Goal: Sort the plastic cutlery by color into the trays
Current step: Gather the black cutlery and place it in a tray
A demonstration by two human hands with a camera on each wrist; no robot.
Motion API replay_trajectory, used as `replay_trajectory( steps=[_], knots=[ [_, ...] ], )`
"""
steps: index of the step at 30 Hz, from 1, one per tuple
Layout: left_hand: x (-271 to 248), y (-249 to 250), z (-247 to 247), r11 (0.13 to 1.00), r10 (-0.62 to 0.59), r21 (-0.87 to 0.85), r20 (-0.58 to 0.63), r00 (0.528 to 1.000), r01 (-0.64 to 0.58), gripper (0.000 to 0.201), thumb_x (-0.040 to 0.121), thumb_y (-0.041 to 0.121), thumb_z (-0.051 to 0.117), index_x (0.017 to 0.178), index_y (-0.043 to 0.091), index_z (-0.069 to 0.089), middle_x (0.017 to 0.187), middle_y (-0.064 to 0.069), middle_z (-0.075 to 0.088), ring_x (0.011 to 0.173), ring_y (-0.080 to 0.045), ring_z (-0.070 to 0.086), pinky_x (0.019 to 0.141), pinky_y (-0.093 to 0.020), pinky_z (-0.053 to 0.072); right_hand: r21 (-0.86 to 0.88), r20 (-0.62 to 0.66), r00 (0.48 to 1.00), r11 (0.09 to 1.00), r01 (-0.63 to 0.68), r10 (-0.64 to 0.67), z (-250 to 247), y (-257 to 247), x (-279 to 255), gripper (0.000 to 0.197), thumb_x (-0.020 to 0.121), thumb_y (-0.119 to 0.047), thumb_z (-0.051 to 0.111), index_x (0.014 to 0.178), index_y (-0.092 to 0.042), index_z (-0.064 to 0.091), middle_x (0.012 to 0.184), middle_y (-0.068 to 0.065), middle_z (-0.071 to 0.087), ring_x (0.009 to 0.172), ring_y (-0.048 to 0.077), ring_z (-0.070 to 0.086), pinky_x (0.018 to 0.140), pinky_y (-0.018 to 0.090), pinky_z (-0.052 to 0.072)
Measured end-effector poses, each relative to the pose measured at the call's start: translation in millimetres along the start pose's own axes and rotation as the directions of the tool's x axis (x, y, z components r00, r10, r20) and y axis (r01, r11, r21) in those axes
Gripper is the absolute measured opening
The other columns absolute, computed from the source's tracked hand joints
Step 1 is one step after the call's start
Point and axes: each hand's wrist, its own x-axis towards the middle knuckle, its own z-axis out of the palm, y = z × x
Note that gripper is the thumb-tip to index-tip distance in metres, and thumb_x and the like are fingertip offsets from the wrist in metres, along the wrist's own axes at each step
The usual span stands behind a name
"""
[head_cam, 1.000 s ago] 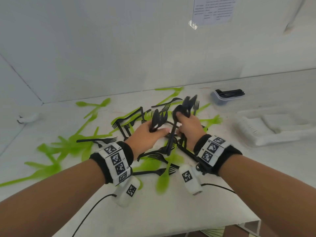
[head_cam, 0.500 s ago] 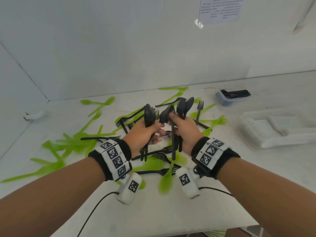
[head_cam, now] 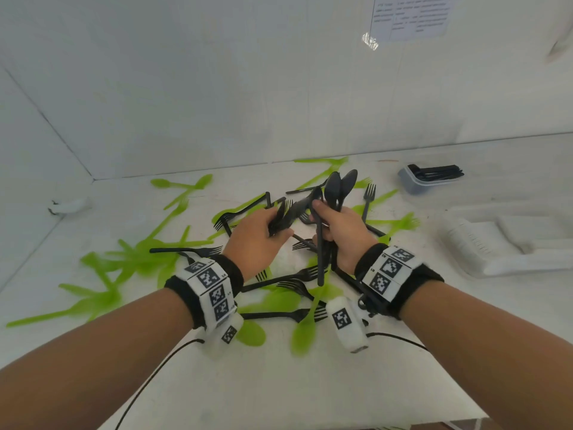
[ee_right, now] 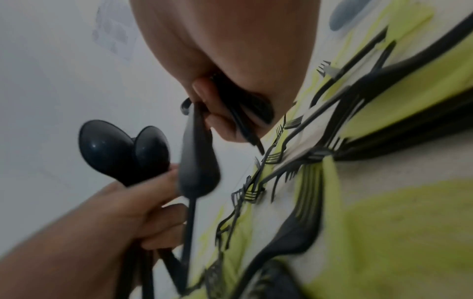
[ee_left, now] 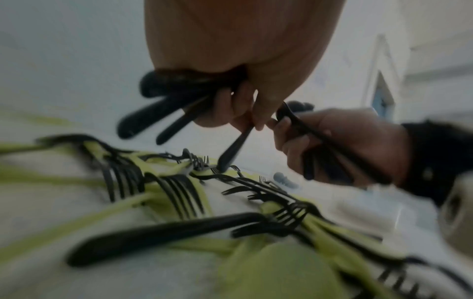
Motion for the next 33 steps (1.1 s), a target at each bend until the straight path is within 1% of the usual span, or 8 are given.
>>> replay_trajectory(
  steps=[4,7,11,15,18,22,29,33],
  knots=[
    [0,6,-1,0.893,-0.206,-0.368,0.180,0.962,0.260,0.029,0.093,0.028,0.072,0.090,0.001,0.065,0.068,0.002,0.052,0.060,-0.014,0.046,0.061,-0.028,0.042,-0.169,-0.022,0.997,0.984,0.063,-0.068,-5,3,2,0.017,0.101,-0.032,0.062,0.103,-0.019,0.073,0.089,0.014,0.070,0.073,0.024,0.057,0.062,0.035,0.048],
    [-1,17,4,0.820,-0.200,-0.465,0.313,0.928,0.334,0.019,0.096,0.025,0.070,0.089,0.009,0.062,0.057,0.011,0.032,0.054,-0.012,0.025,0.049,-0.024,0.026,-0.165,0.001,0.999,0.985,0.046,-0.046,1,6,1,0.025,0.095,-0.038,0.065,0.107,-0.017,0.072,0.093,0.018,0.067,0.073,0.028,0.056,0.069,0.040,0.047],
    [4,23,5,0.810,-0.263,-0.448,0.299,0.917,0.379,0.025,0.094,0.036,0.065,0.105,0.015,0.059,0.070,0.008,0.040,0.054,-0.010,0.031,0.050,-0.024,0.030,-0.112,-0.079,0.995,0.993,0.048,-0.057,0,-2,1,0.015,0.104,-0.022,0.056,0.112,-0.016,0.066,0.095,0.002,0.071,0.044,-0.002,0.050,0.049,0.018,0.042],
    [12,23,3,0.650,-0.344,-0.616,0.285,0.895,0.446,0.010,0.098,0.017,0.046,0.107,0.015,0.043,0.089,-0.008,0.037,0.055,-0.011,0.032,0.051,-0.027,0.027,-0.111,-0.091,0.994,0.993,0.042,-0.052,-2,-5,2,0.024,0.104,-0.026,0.057,0.117,-0.010,0.069,0.091,0.009,0.061,0.043,0.005,0.044,0.047,0.021,0.041],
    [15,19,7,0.750,-0.302,-0.551,0.207,0.930,0.366,0.018,0.104,0.014,0.047,0.121,0.014,0.052,0.094,-0.007,0.050,0.062,-0.009,0.044,0.055,-0.022,0.037,-0.061,-0.048,0.998,0.997,0.043,-0.046,11,-4,-4,0.020,0.102,-0.027,0.060,0.109,-0.011,0.071,0.091,0.015,0.058,0.064,0.027,0.050,0.063,0.038,0.045],
    [16,11,10,0.782,-0.251,-0.553,0.140,0.958,0.286,0.016,0.103,0.015,0.056,0.116,0.010,0.065,0.083,0.001,0.065,0.069,-0.009,0.055,0.063,-0.018,0.048,-0.026,-0.002,0.999,0.999,0.044,-0.044,18,-2,-7,0.016,0.105,-0.016,0.054,0.104,-0.009,0.068,0.068,0.002,0.070,0.046,0.013,0.060,0.045,0.021,0.047],
    [20,7,-3,0.357,-0.364,-0.817,0.324,0.873,0.452,0.013,0.104,0.016,0.055,0.112,0.009,0.063,0.089,-0.005,0.068,0.058,-0.009,0.052,0.047,-0.016,0.039,-0.047,-0.070,0.997,0.998,-0.035,0.032,21,5,-1,0.016,0.101,-0.027,0.061,0.097,-0.014,0.070,0.086,0.013,0.062,0.056,0.020,0.051,0.069,0.047,0.052],
    [18,11,-7,0.197,-0.339,-0.829,0.443,0.830,0.523,0.011,0.105,0.019,0.052,0.112,0.012,0.058,0.082,-0.001,0.063,0.053,-0.006,0.047,0.047,-0.017,0.033,0.062,0.067,0.996,0.996,-0.064,0.059,26,0,-5,0.016,0.106,-0.019,0.053,0.099,-0.010,0.065,0.062,-0.001,0.064,0.039,0.007,0.051,0.044,0.022,0.047]
  ],
)
